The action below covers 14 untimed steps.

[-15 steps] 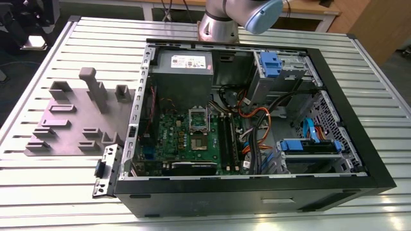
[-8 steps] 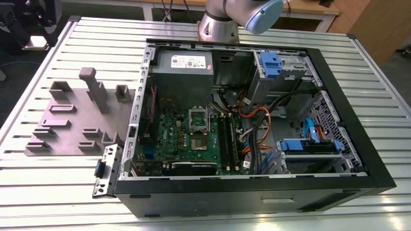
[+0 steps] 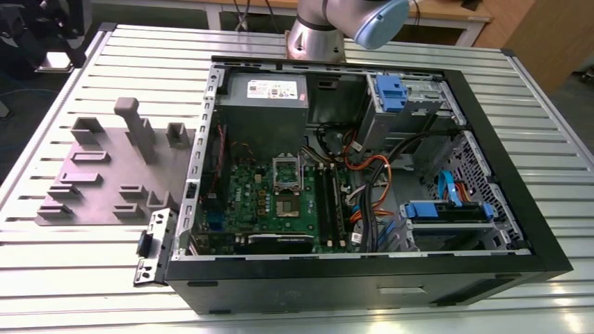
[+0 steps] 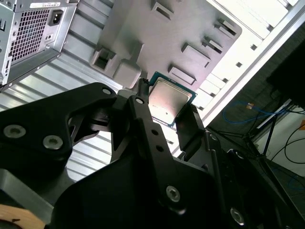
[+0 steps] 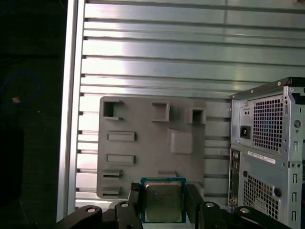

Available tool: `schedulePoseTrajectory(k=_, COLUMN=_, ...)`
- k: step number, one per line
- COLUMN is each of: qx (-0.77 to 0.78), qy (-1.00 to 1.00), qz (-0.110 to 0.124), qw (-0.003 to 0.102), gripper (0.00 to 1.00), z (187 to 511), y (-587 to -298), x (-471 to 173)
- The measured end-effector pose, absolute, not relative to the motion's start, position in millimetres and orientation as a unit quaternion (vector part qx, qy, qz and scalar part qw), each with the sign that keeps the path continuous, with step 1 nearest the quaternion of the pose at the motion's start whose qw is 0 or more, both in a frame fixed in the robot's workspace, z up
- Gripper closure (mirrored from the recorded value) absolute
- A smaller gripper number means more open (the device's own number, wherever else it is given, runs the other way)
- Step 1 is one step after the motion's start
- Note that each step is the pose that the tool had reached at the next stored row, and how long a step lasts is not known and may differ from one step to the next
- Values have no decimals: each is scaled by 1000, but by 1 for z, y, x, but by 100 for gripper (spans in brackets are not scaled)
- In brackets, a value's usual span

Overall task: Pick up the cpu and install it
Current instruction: 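Pick up the cpu and move it towards the insertion slot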

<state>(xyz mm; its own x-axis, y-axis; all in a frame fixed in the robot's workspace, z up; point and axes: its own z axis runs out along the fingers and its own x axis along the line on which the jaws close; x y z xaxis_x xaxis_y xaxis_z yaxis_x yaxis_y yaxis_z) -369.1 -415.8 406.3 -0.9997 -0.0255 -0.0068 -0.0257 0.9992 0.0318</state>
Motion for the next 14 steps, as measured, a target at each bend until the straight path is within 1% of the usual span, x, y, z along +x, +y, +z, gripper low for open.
schedulePoseTrajectory(k=14, qx=-13, qy=1000, qz=16, qw=3, gripper=53, z=406, y=-416, x=-364)
